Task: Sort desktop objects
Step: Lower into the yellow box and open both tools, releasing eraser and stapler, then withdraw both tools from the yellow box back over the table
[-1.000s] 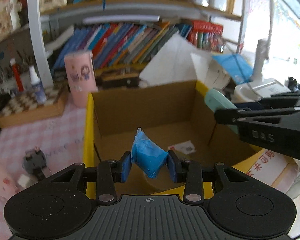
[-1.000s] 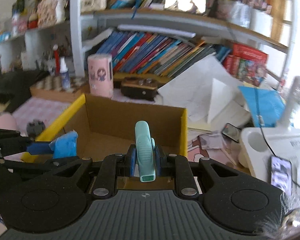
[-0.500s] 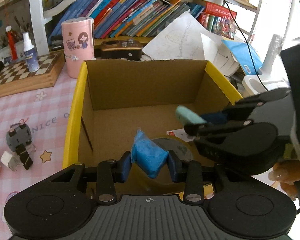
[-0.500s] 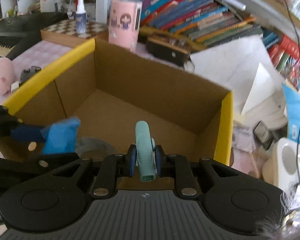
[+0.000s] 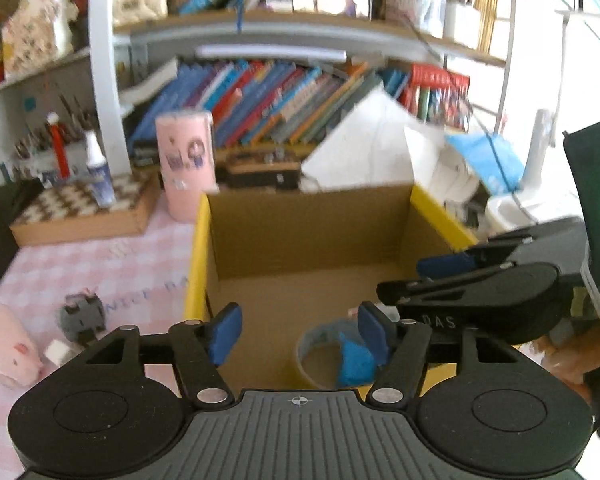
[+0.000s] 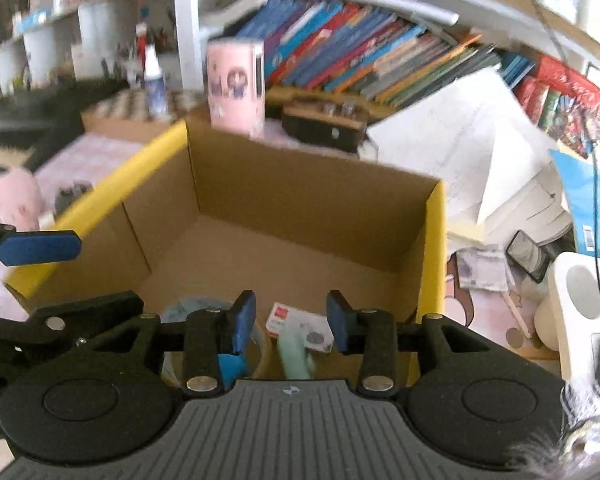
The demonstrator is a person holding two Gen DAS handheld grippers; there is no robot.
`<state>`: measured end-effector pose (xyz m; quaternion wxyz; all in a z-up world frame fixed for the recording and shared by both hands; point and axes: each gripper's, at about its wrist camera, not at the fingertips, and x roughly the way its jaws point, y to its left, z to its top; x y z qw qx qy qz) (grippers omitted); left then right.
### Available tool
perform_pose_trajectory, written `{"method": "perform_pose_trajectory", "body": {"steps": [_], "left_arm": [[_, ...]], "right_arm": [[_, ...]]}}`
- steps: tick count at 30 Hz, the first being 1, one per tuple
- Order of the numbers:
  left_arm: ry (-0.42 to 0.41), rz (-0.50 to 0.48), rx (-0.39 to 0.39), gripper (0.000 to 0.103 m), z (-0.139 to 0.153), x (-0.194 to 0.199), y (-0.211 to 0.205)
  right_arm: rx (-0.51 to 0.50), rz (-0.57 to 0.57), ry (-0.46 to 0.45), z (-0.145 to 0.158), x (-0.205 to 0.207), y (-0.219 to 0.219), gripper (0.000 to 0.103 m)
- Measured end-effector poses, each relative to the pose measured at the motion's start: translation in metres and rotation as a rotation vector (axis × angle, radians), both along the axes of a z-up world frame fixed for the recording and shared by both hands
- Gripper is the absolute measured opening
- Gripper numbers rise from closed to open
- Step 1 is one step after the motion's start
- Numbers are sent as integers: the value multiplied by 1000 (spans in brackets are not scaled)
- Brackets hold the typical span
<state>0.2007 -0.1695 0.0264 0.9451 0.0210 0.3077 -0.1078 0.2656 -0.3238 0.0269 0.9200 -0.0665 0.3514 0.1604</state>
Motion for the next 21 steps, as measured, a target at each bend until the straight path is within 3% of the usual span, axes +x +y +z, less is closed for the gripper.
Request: {"method": "perform_pose_trajectory", "body": {"steps": [5, 13, 21], "left_arm": [[-63, 54, -23, 75, 20, -17, 9], [-111, 123, -43, 84, 32, -51, 29], [-128, 202, -65, 85, 26, -86, 52]], "right_arm": [[42, -45, -89, 21, -22, -2, 43], [86, -144, -243, 44, -71, -14, 62], [78, -227, -260, 30, -114, -14, 70]]}}
